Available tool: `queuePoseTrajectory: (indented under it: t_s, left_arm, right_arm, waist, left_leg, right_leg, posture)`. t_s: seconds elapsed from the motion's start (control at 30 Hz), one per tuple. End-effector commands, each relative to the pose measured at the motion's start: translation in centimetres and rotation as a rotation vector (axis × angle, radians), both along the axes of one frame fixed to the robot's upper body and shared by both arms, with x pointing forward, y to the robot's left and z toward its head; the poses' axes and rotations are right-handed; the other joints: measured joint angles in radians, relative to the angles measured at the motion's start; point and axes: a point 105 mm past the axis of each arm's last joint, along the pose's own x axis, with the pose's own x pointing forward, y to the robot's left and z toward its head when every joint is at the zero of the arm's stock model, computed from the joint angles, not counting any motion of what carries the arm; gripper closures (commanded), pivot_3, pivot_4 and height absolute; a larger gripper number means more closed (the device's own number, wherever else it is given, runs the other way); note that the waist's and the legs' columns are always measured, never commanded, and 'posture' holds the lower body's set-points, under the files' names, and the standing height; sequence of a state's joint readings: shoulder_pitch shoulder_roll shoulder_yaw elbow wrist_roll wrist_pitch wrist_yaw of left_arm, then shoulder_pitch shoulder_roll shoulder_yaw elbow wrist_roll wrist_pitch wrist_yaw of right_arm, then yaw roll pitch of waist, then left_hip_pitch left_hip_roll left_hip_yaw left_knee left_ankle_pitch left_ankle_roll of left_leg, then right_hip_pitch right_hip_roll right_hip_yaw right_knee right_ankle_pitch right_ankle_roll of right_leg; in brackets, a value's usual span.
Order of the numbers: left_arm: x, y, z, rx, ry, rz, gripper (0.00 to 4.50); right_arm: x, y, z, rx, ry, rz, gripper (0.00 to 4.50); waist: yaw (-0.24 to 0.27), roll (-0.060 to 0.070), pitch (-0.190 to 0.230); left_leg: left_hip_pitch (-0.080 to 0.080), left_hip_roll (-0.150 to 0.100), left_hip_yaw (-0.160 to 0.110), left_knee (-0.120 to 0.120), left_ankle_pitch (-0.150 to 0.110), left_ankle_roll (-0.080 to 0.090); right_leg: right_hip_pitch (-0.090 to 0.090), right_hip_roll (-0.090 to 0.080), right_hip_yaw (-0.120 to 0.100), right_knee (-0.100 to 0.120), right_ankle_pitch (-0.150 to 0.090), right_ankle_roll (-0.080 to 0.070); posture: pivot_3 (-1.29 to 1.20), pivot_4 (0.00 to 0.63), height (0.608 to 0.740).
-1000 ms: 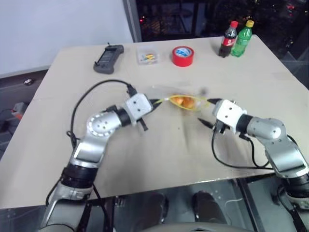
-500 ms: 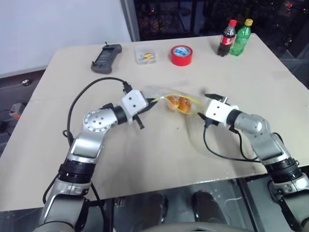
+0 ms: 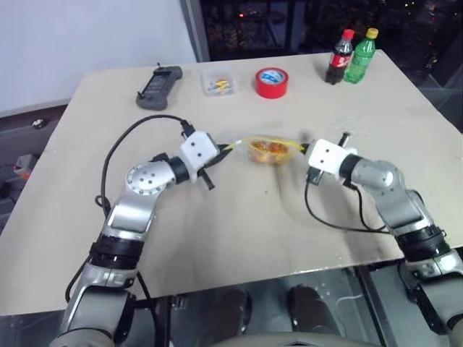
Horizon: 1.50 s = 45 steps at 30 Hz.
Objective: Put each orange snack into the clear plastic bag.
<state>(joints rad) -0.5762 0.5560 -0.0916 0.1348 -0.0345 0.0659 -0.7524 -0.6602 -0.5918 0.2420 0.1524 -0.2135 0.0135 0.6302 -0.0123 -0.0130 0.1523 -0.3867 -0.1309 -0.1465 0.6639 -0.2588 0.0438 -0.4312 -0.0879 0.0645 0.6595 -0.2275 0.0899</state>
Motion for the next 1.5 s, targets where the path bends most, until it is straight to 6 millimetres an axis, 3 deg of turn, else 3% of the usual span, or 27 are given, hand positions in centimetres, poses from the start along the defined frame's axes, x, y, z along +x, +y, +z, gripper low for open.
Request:
queuePoseTrajectory:
  t_s: [0.03,0.13,0.23,0.3,0.43,0.53,0.57,0.63,0.73,0.83,1.03,1.33,1.47,1.5]
  left_arm:
    - [2.9,1.3,3.4,0.005,-0.126,0.083,4.50]
    - [4.6,0.9,6.0,0.008,-0.217,0.099,4.50]
    - [4.6,0.0,7.8,-0.001,-0.316,0.067,4.50]
    - [4.0,-0.7,7.9,0.014,-0.369,0.036,4.50]
    - [1.9,-2.1,6.4,0.032,-0.415,-0.024,4.50]
    - [0.0,-2.9,3.9,0.052,-0.380,-0.048,4.50]
    - [-0.5,-3.1,3.1,0.054,-0.362,-0.048,4.50]
    - [-1.2,-3.3,2.2,0.080,-0.353,-0.027,4.50]
    - [-2.0,-3.8,1.9,0.118,-0.372,-0.020,4.50]
    - [-2.6,-4.2,1.9,0.140,-0.379,-0.044,4.50]
    - [-3.1,-4.7,1.8,0.181,-0.391,-0.071,4.50]
    - [-3.4,-4.9,1.8,0.186,-0.398,-0.073,4.50]
    - [-3.5,-4.8,1.8,0.180,-0.391,-0.064,4.50]
    - [-3.5,-4.7,1.8,0.180,-0.389,-0.063,4.50]
  right_arm:
    - [2.2,-3.2,5.0,-0.035,-0.152,-0.081,4.47]
    - [3.2,-4.5,7.9,-0.062,-0.223,-0.107,4.47]
    - [3.1,-5.0,9.1,-0.072,-0.265,-0.105,4.47]
    - [2.8,-5.1,8.5,-0.077,-0.261,-0.096,4.47]
    - [1.4,-5.2,4.9,-0.096,-0.156,-0.072,4.47]
    - [-0.4,-5.1,2.2,-0.081,-0.076,-0.053,3.69]
    - [-1.2,-5.1,1.6,-0.067,-0.042,-0.049,3.25]
    - [-2.6,-4.7,1.2,-0.053,-0.008,-0.026,2.58]
    - [-4.9,-2.9,1.8,-0.071,-0.015,0.053,2.58]
    - [-5.8,0.4,2.6,-0.070,-0.069,0.122,2.58]
    - [-5.3,5.7,3.2,-0.113,-0.187,0.219,2.58]
    - [-4.5,9.0,3.6,-0.122,-0.208,0.309,2.58]
    - [-4.5,9.3,3.5,-0.120,-0.201,0.325,3.84]
    - [-4.6,9.3,3.5,-0.120,-0.199,0.328,3.84]
  waist:
    - [0.001,0.000,0.000]
    - [0.000,-0.001,0.001]
    - [-0.010,-0.002,0.000]
    - [-0.024,-0.002,0.000]
    - [-0.036,-0.001,0.000]
    - [-0.032,-0.001,0.000]
    - [-0.030,-0.001,0.000]
    - [-0.026,-0.001,0.000]
    - [-0.025,0.000,0.001]
    - [-0.025,0.000,0.000]
    - [-0.021,0.000,0.000]
    - [-0.004,0.000,0.000]
    - [-0.004,0.000,0.000]
    - [-0.004,0.000,0.000]
  left_leg:
    - [0.000,0.000,0.000,0.000,0.000,0.000]
    - [-0.002,-0.001,-0.001,0.001,0.000,0.000]
    - [-0.007,0.000,-0.001,-0.001,-0.001,0.001]
    - [-0.015,-0.001,0.001,0.000,-0.001,0.001]
    - [-0.018,-0.002,0.000,0.001,-0.001,0.001]
    - [-0.019,-0.002,0.000,0.002,-0.001,0.002]
    - [-0.019,-0.003,0.000,0.001,-0.001,0.002]
    - [-0.019,-0.003,0.000,0.003,-0.001,0.002]
    - [-0.015,-0.003,0.001,0.005,-0.001,0.002]
    - [-0.009,-0.002,0.002,0.005,-0.001,0.002]
    - [-0.007,-0.002,0.002,0.005,-0.001,0.001]
    - [-0.009,-0.002,0.000,0.005,-0.001,0.001]
    - [-0.009,-0.002,0.000,0.005,-0.001,0.001]
    - [-0.009,-0.002,0.000,0.005,-0.001,0.002]
  right_leg:
    - [0.000,0.000,0.000,0.000,0.000,0.000]
    - [-0.001,0.000,-0.001,-0.001,0.000,0.000]
    - [-0.006,-0.001,-0.002,-0.005,0.000,0.000]
    - [-0.014,-0.003,-0.003,-0.004,0.000,0.000]
    - [-0.018,-0.008,-0.010,-0.002,0.000,0.000]
    - [-0.020,-0.008,-0.010,-0.002,0.000,0.000]
    - [-0.020,-0.007,-0.010,-0.001,0.000,0.000]
    - [-0.019,-0.007,-0.010,0.002,0.000,0.000]
    - [-0.014,-0.006,-0.009,0.004,0.002,0.000]
    - [-0.009,-0.005,-0.009,0.003,0.004,0.001]
    - [-0.008,-0.005,-0.009,0.003,0.004,0.001]
    - [-0.008,-0.005,-0.010,-0.001,0.004,0.001]
    - [-0.008,-0.004,-0.010,-0.001,0.004,0.001]
    - [-0.008,-0.004,-0.010,-0.001,0.004,0.001]
  posture:
    - [0.00,0.150,0.740]
    - [0.00,0.150,0.740]
    - [0.00,0.150,0.740]
    - [0.00,0.150,0.740]
    - [0.00,0.150,0.740]
    - [0.00,0.150,0.740]
    - [0.00,0.150,0.740]
    - [0.00,0.150,0.740]
    - [0.00,0.150,0.740]
    - [0.00,0.150,0.740]
    - [0.00,0.150,0.740]
    - [0.00,0.150,0.740]
    - [0.00,0.150,0.740]
    - [0.00,0.150,0.740]
